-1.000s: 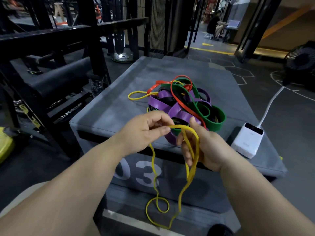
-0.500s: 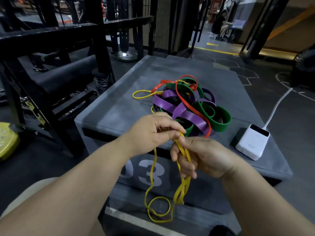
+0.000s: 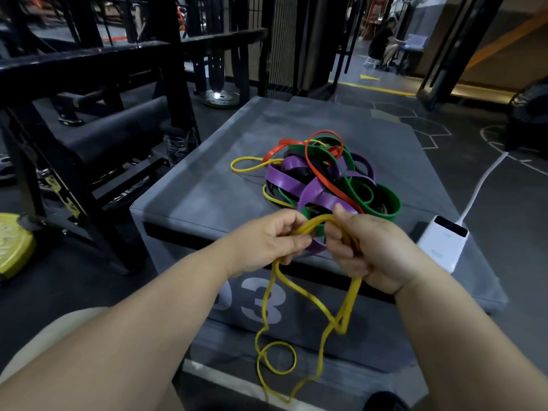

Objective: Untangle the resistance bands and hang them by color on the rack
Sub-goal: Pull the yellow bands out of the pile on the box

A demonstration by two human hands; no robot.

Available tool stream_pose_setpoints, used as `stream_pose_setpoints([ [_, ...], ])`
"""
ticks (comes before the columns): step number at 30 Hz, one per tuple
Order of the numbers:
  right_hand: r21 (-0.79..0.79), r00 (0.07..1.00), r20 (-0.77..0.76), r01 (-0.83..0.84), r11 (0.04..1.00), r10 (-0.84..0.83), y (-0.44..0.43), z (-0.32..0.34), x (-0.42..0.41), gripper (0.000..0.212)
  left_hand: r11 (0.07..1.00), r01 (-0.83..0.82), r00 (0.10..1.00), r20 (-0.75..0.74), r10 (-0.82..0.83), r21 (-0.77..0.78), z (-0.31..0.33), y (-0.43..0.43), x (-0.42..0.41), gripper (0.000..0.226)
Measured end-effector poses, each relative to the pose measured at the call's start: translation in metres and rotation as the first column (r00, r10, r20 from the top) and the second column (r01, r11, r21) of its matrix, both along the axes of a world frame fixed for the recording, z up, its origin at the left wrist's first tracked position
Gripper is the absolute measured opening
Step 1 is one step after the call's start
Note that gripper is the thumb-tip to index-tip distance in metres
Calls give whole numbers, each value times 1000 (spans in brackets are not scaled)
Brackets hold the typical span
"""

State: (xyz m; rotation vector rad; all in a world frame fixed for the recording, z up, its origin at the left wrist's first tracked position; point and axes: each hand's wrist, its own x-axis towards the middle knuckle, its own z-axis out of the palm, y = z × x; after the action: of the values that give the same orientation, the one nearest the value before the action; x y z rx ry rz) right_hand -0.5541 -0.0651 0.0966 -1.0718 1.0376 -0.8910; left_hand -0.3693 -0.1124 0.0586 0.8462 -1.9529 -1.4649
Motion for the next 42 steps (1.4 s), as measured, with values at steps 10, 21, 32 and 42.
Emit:
stream_pose_setpoints([
  [10, -80, 849, 514, 191, 978, -124, -6, 20, -27, 40, 980, -56, 994, 106, 37, 191, -27, 3, -9, 23],
  [21, -128, 805, 589, 178, 976, -70, -4, 19, -29, 38, 884, -116, 987, -48, 154, 453, -40, 8, -20, 20],
  [32, -137, 701, 685, 388, 911, -196, -11, 25, -34, 25, 843, -57, 998, 61, 29, 534, -56, 19, -30, 34],
  [42, -76, 519, 751, 682, 727, -408, -14, 32, -56, 29, 986, -8, 770, 630, -99, 165, -77, 11, -19, 9],
])
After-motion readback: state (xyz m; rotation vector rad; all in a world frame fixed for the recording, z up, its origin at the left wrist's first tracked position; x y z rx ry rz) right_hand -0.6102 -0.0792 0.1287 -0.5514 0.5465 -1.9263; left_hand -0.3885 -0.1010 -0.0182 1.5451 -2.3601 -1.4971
